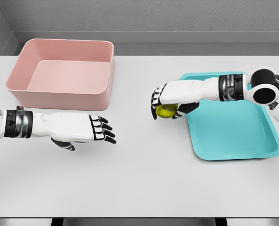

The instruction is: Put the tennis from the blue tray into the pink basket with both arms

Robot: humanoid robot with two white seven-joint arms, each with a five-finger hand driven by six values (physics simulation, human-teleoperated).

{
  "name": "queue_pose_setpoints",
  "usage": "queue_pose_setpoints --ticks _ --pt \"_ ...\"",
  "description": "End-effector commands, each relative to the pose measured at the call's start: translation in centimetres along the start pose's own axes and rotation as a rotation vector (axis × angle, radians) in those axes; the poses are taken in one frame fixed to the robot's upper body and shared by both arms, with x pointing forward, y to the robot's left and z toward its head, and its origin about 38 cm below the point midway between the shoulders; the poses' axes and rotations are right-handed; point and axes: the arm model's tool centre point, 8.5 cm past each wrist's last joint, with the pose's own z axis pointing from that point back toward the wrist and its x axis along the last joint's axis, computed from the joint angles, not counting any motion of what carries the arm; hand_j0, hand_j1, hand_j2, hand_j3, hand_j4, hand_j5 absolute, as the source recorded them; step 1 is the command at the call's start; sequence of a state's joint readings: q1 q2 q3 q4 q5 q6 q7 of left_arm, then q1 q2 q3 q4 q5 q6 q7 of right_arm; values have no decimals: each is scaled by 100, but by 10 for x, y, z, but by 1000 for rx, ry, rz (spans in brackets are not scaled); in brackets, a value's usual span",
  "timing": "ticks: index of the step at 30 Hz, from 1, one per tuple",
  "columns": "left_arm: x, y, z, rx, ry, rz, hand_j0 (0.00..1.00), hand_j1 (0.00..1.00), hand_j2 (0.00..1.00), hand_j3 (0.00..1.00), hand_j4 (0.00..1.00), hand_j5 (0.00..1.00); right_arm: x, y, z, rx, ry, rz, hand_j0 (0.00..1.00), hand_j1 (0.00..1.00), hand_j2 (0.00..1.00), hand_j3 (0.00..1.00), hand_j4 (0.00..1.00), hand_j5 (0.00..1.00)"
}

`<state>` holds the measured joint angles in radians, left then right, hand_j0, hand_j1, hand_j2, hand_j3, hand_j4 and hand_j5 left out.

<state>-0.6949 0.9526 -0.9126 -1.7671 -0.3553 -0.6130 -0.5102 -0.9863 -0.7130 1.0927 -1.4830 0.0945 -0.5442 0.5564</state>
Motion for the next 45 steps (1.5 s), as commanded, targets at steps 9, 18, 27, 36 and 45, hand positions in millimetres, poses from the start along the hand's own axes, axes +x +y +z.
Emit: queue_pose_setpoints --ticks 9,18,27,36,45 --pt "-1 1 3 5 7 5 100 100 100 100 100 100 25 -5 -43 -10 -111 2 48 48 48 48 48 48" --pt "-8 -9 29 -36 64 18 100 100 100 100 100 100 35 3 -65 14 -153 -11 48 48 48 48 48 48" --pt "-9 -9 31 -37 67 21 100 100 100 100 100 100 44 7 -94 34 -186 -32 48 48 48 48 48 48" --pt "-12 -16 49 -73 108 27 100 100 100 100 100 100 46 19 -116 75 -197 -56 48 48 48 48 48 48" --pt "-13 -16 50 -72 109 28 100 100 100 100 100 100 44 25 -124 91 -196 -68 48 48 48 48 48 48"
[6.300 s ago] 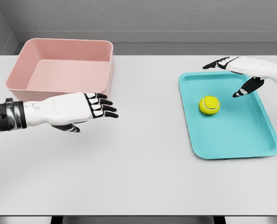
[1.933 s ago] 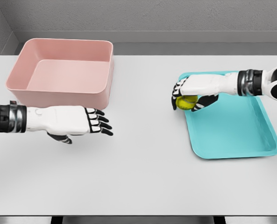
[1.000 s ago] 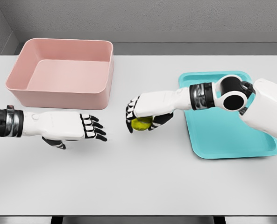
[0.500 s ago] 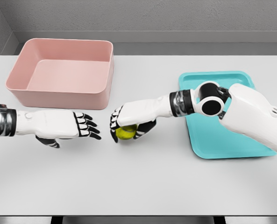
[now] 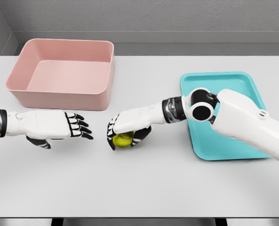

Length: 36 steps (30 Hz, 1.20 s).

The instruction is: Put the tennis from the blue tray into the pink basket with both arms

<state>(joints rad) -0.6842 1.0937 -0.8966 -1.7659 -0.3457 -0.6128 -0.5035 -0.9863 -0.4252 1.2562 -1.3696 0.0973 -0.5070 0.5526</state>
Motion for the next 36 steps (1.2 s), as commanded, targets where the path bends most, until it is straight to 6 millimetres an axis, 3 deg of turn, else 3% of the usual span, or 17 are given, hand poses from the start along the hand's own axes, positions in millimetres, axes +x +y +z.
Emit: queue_pose_setpoints --ticks 1,13,14,15,16,24,26,36 --pt "0 0 1 2 2 4 100 100 100 100 100 100 0 0 -3 -1 -3 -9 48 48 48 48 48 48" --pt "-5 -7 17 -29 39 11 100 100 100 100 100 100 -2 3 -10 17 -3 -15 52 52 52 52 52 52" --pt "-5 -7 17 -29 37 12 100 100 100 100 100 100 -3 3 -10 16 -1 -17 59 59 59 59 59 59" --pt "-5 -7 17 -29 37 12 100 100 100 100 100 100 -3 3 -10 11 1 -20 74 74 74 74 74 74" --pt "-5 -7 17 -29 39 11 100 100 100 100 100 100 -5 2 -10 6 19 -30 98 98 98 98 98 98" --pt "-5 -6 18 -26 39 11 100 100 100 100 100 100 -1 -4 -8 -1 5 -10 100 100 100 100 100 100" --pt "-5 -6 18 -28 39 11 100 100 100 100 100 100 -1 -12 -1 -11 0 13 100 100 100 100 100 100" --pt "-6 3 15 14 37 0 100 100 100 100 100 100 -14 -23 91 -61 81 94 100 100 100 100 100 100"
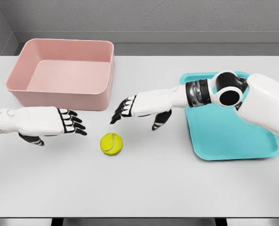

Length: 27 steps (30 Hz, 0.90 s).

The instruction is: Put the tennis from the blue tray into the pink basket with both arms

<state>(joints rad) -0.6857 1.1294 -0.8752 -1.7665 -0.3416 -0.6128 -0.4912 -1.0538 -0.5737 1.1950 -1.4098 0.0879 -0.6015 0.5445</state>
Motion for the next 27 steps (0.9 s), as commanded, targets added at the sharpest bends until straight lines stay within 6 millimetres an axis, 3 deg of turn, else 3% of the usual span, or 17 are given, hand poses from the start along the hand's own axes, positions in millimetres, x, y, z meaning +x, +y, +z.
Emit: queue_pose_setpoints --ticks 1,2,3,5,9,12,15,20,23,25,27 --pt "0 3 0 20 -2 5 100 100 100 100 100 100 -7 3 25 -1 42 -4 100 100 100 100 100 100" --pt "10 12 -25 81 -70 19 100 100 100 100 100 100 -10 0 35 1 65 5 100 100 100 100 100 100" --pt "15 18 -37 105 -98 17 100 100 100 100 100 100 -12 -6 44 5 84 18 100 100 100 100 100 100" --pt "19 21 -46 121 -120 16 100 100 100 100 100 100 -20 -7 64 12 134 21 100 100 100 100 100 100" --pt "21 25 -53 112 -123 -16 100 100 100 100 100 100 -26 -4 86 22 183 17 100 100 100 100 100 100" --pt "25 39 -64 148 -149 -38 100 100 100 100 100 100 -31 -11 107 -200 229 17 100 100 100 100 100 100" --pt "33 46 -78 173 -185 -45 100 100 100 100 100 100 -36 -4 132 -204 285 9 100 100 100 100 100 100" --pt "37 45 -86 171 -195 -55 100 100 100 100 100 100 -42 7 157 -232 346 -21 100 100 100 100 100 100" --pt "34 39 -80 150 -179 -51 100 100 100 100 100 100 -45 5 163 -251 363 -24 100 100 100 100 100 100" --pt "28 33 -70 126 -152 -50 100 100 100 100 100 100 -45 -4 172 -292 378 -12 100 100 100 100 100 100" --pt "27 31 -68 120 -148 -47 100 100 100 100 100 100 -45 1 186 -290 408 -16 100 100 100 100 100 100"
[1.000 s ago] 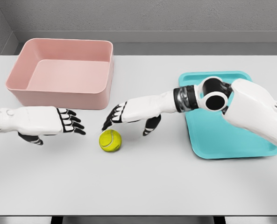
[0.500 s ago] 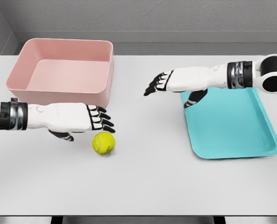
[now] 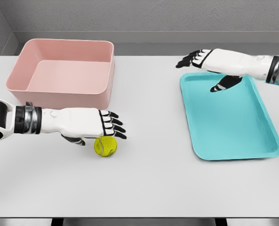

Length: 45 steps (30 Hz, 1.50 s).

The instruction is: Put the tennis from the blue tray into the pink basket with both arms

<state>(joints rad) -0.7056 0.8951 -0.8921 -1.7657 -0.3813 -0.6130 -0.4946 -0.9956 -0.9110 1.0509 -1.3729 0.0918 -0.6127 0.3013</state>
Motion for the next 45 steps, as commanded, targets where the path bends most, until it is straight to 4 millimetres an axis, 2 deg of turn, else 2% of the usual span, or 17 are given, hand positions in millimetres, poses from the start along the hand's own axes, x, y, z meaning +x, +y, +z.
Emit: queue_pose_setpoints --ticks 1,4,8,9,16,25,32,45 --pt "-2 -3 6 -13 13 8 100 100 100 100 100 100 -6 -14 14 -38 30 11 100 100 100 100 100 100" --pt "-1 -7 6 -25 10 14 100 100 100 100 100 100 -7 -5 15 -27 36 -7 100 100 100 100 100 100" --pt "-1 -4 3 -28 7 -2 100 100 100 100 100 100 -10 -6 20 -41 49 -11 100 100 100 100 100 100" --pt "0 -3 -4 -32 4 -26 100 100 100 100 100 100 -13 -5 29 -39 68 -11 100 100 100 100 100 100" --pt "0 -1 -14 -39 8 -65 100 100 100 100 100 100 -18 -7 34 -39 87 -12 100 100 100 100 100 100" --pt "-12 -11 -9 -44 41 -18 100 100 100 100 100 100 -20 -1 35 -34 94 -24 100 100 100 100 100 100" --pt "-4 -15 -25 -29 1 -1 100 100 100 100 100 100 -24 1 35 -34 106 -33 100 100 100 100 100 100" --pt "-4 -23 -31 -34 1 21 100 100 100 100 100 100 -25 4 37 -27 110 -35 100 100 100 100 100 100"
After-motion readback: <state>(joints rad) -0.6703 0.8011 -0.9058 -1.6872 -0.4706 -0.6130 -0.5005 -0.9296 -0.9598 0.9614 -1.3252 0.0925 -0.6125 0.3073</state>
